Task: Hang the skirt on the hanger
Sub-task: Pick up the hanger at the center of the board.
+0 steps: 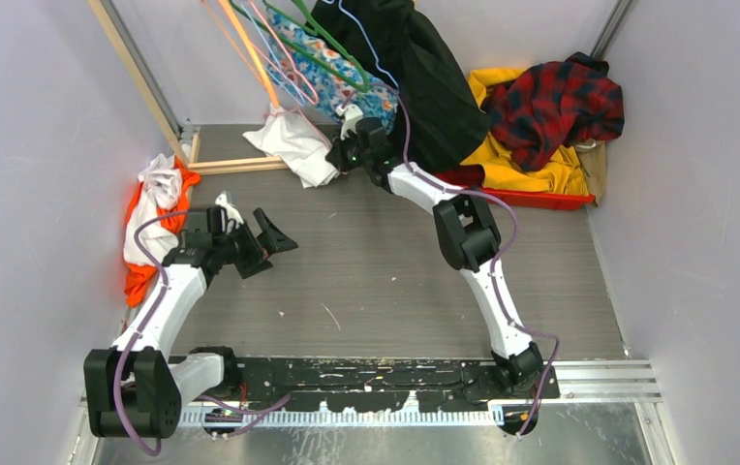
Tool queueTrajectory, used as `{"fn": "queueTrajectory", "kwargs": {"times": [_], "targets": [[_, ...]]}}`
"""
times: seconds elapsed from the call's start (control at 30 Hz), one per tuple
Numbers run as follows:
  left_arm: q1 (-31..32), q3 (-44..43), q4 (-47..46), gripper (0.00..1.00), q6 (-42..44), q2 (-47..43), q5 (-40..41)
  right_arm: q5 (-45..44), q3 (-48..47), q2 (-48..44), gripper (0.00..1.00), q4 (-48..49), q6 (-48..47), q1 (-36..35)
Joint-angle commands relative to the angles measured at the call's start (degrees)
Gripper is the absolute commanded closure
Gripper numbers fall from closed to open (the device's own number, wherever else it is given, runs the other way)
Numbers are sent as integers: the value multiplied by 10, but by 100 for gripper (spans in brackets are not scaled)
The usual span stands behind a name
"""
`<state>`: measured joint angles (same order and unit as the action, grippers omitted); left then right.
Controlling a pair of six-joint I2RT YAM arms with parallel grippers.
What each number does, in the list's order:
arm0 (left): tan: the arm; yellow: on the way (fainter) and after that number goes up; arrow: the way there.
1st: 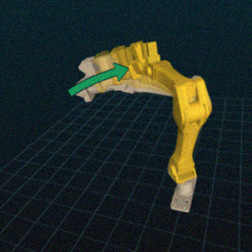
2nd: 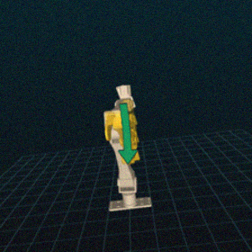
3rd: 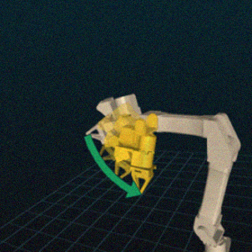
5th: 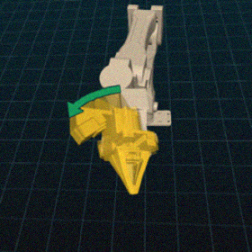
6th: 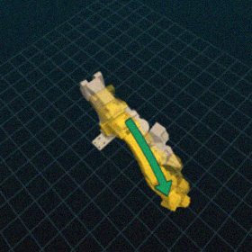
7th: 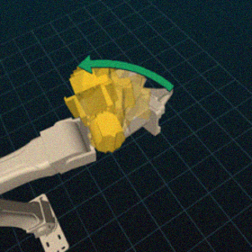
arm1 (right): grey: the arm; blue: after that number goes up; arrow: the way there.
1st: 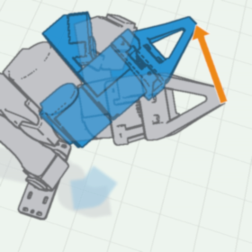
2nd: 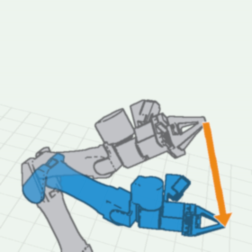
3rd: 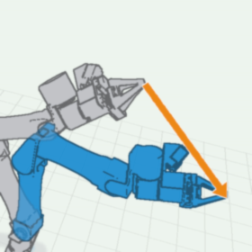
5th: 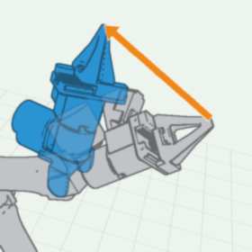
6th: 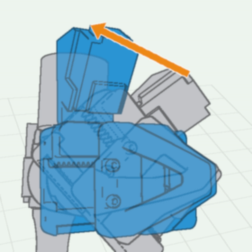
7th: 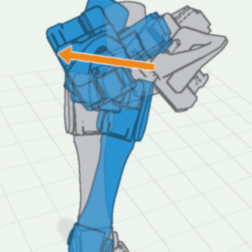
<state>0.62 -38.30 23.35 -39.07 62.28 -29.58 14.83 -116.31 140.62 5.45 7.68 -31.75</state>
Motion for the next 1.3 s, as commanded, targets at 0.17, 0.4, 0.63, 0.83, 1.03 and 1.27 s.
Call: {"fn": "queueTrajectory", "kwargs": {"times": [0.17, 0.4, 0.63, 0.83, 1.03, 1.27], "targets": [[-4, 8, -34, 0, -11, -16, -11, -21, 190, -188, 99, 112, 0, -23], [-4, 13, -24, 0, -14, -43, -12, -26, 343, -293, 99, 164, 35, -33], [-4, 17, -12, 0, -14, -68, -12, -2, 434, -340, 99, 174, 70, -45], [-4, 17, 0, 0, -14, -85, -13, -47, 477, -362, 99, 166, 70, -81], [-4, 24, -4, 0, -16, -91, -19, -103, 528, -422, 99, 156, 58, -121], [-4, 24, -2, 0, -16, -98, -25, -151, 569, -561, 99, 90, 13, -126]]}}
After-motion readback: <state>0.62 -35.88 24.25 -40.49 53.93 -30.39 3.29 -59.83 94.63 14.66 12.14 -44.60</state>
